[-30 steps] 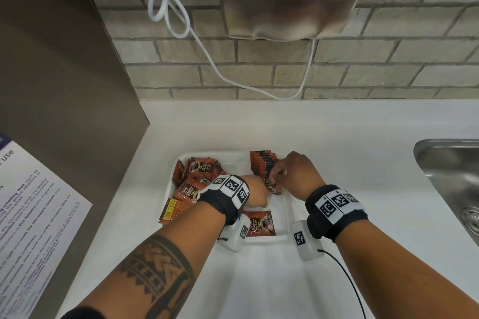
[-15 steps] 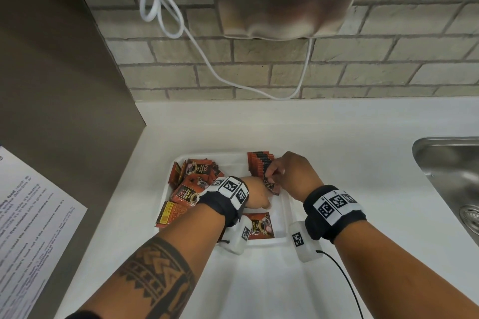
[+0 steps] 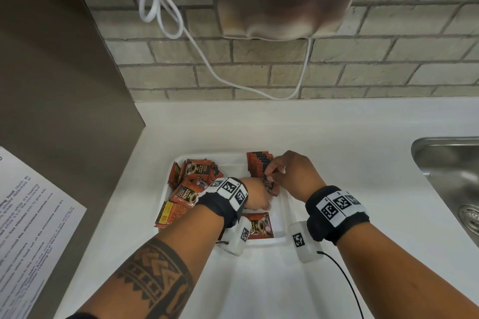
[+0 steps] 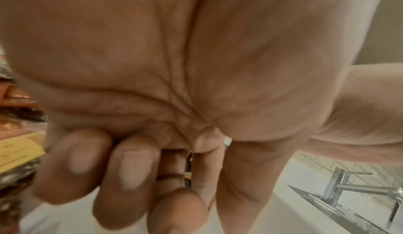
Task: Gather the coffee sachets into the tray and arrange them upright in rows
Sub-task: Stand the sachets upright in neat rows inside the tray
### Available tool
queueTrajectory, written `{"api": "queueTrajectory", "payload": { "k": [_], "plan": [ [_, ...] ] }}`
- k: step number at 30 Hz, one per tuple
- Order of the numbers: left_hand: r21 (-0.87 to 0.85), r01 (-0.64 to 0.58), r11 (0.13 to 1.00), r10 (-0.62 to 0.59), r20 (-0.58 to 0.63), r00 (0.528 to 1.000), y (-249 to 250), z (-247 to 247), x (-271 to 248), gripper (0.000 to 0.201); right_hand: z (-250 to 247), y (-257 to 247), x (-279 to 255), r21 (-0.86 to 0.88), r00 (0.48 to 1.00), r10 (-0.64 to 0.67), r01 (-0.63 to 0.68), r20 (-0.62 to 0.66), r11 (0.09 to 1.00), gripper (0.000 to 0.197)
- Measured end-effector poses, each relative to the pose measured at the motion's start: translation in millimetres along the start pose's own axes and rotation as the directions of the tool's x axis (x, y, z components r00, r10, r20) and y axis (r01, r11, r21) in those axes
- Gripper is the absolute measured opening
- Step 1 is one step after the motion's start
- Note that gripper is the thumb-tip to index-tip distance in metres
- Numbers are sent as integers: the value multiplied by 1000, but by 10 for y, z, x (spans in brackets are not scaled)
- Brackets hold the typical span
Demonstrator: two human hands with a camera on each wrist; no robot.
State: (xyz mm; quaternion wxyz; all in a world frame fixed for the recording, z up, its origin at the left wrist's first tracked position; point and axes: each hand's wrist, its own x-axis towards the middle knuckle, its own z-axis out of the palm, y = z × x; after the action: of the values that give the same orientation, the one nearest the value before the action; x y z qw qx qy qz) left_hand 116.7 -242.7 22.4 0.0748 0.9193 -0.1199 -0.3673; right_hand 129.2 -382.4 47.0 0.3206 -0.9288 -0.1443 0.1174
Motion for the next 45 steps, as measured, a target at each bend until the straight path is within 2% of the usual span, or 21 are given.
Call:
{"api": "queueTrajectory", "payload": {
  "k": [4,9,10,12,14,17,20,32,37,41,45],
  "plan": [
    [-81,20,996,-22,-19,1000,-77,-30,-79,38,-11,15,-16,11,997,-19,20,-73,1000,11],
    [-231,2,973,-43,-174,984,-357,-47,-353,29,15,-63,-141,62,998,-23,27,-62,998,21],
    [-236,3,972,-53,-205,977,-426,-31,-414,29,41,-92,-177,48,999,-43,43,-16,998,24],
    [-227,25,974,-84,-255,963,-569,22,-497,29,133,-170,-227,11,987,-46,45,154,999,20],
    [-213,48,976,-107,-274,956,-681,78,-541,30,267,-256,-250,-91,945,0,32,327,995,12],
    [-144,44,989,-87,-301,950,-770,121,-590,34,489,-355,-237,-286,903,56,76,427,955,37],
    [-50,45,998,-58,-314,948,-824,158,-608,42,633,-418,-214,-422,892,88,121,444,899,47],
    [162,49,986,-8,-247,969,-871,204,-577,61,731,-393,-196,-561,883,192,94,429,822,26],
    [178,41,983,4,-243,970,-882,209,-569,65,650,-450,-170,-490,899,177,47,401,871,25],
    [203,59,977,-7,-247,969,-898,228,-552,62,698,-473,-122,-352,912,173,-34,372,935,47],
    [201,81,976,-31,-238,971,-923,225,-546,64,786,-493,-97,-415,892,194,-7,408,910,47]
  ]
}}
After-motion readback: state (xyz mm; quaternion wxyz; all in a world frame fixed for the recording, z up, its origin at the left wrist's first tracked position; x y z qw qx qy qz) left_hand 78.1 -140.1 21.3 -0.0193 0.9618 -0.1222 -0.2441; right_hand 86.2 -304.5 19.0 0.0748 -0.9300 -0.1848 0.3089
